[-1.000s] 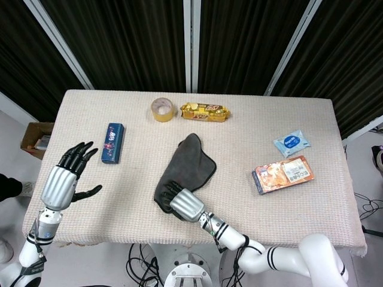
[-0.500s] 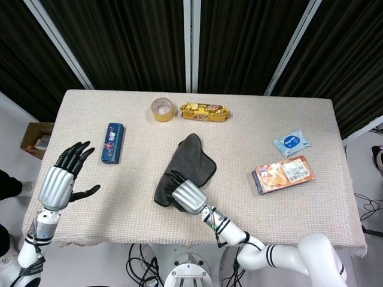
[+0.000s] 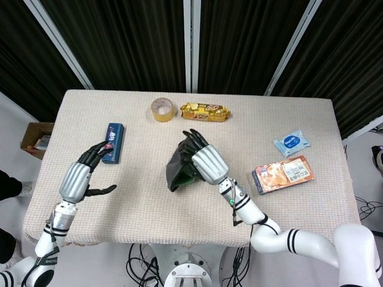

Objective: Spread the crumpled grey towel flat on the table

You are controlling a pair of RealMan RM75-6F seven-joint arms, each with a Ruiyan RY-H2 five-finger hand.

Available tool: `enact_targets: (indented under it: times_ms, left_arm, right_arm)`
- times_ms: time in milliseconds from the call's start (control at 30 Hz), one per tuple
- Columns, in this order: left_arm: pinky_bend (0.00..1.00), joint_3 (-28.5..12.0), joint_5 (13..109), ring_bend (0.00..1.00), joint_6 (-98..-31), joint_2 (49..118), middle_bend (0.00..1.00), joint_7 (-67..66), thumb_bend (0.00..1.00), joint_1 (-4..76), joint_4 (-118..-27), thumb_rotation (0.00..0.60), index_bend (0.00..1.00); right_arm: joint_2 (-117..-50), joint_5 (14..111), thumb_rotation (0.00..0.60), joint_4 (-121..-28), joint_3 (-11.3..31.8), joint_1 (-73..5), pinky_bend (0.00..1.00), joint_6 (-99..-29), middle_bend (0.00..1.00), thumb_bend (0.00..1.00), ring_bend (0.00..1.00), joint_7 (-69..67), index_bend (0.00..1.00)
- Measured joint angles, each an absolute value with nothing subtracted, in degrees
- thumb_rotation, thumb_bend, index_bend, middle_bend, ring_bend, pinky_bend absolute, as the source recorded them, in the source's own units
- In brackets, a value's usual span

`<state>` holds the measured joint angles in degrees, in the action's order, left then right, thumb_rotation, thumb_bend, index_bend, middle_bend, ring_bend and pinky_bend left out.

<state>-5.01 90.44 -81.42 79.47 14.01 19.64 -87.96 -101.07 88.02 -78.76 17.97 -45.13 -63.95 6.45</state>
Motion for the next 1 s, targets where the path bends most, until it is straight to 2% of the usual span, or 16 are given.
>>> enact_targets:
  times_ms: [233,467,733,1000]
  left_arm:
    - [0.21,-6.62,84.51,0.11,-71.75,80.75,0.07,19.19,0.00,23.43,-92.53,0.600,0.24]
    - [0.23,-9.66,75.79,0.11,-61.62,84.01,0.07,19.00,0.00,28.84,-94.05,0.600,0.24]
    - [0.23,-12.21,68.77,0.11,-56.58,87.00,0.07,14.11,0.00,32.74,-93.92,0.600,0.25]
    - [0.23,-13.20,65.20,0.11,-52.00,87.06,0.07,16.69,0.00,34.05,-93.75,0.600,0.26]
  right_arm:
    - [-98.17,83.33,0.600,-81.54,23.01,-48.11,0.00,-62.21,0.32,0.46,0.00,13.49,0.74]
    - [-97.74,76.32,0.600,-81.37,26.88,-52.80,0.00,-59.38,0.32,0.47,0.00,20.83,0.74]
    - [-99.36,68.67,0.600,-78.48,31.02,-59.23,0.00,-57.82,0.32,0.48,0.00,27.74,0.74]
    - [-101.80,61.73,0.600,-75.09,33.41,-65.28,0.00,-57.34,0.32,0.48,0.00,32.32,0.74]
